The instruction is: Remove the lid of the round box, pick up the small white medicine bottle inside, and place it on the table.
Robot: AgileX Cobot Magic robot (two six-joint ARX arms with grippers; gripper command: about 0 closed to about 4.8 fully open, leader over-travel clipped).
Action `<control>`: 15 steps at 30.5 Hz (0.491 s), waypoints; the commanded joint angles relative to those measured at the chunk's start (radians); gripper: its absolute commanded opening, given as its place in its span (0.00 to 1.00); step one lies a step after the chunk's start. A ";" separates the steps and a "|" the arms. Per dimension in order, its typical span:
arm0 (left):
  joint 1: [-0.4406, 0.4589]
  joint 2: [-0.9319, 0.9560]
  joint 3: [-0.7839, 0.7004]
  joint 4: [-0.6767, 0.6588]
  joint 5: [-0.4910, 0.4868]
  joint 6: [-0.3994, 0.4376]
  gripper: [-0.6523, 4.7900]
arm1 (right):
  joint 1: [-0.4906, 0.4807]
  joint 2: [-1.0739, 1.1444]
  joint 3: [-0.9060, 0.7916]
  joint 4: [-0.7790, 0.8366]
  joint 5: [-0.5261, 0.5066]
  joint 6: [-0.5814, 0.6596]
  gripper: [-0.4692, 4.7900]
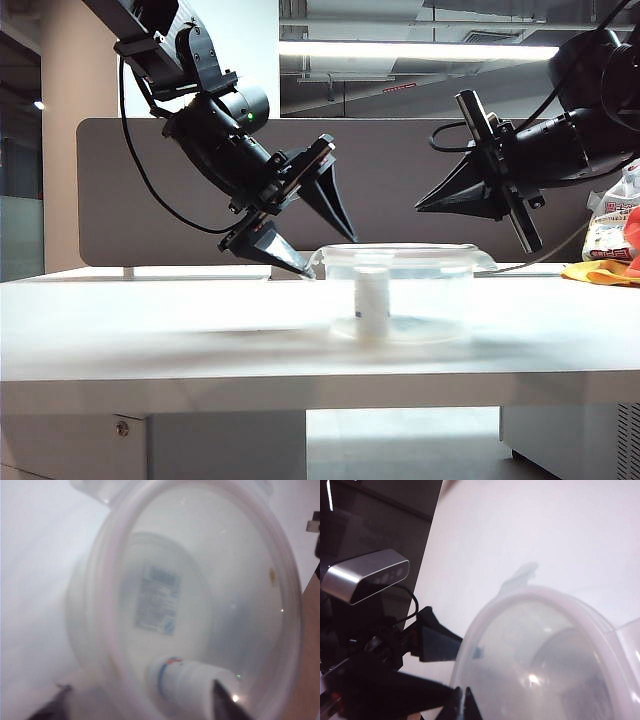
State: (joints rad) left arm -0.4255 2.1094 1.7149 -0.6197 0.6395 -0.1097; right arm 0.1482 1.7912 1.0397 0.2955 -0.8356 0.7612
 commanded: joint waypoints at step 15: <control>0.040 -0.047 0.003 -0.112 0.146 0.045 0.34 | 0.001 -0.006 0.003 -0.030 0.006 -0.029 0.08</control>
State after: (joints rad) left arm -0.3840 2.0747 1.7149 -0.7288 0.7494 -0.0792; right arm 0.1482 1.7908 1.0397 0.2562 -0.8299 0.7395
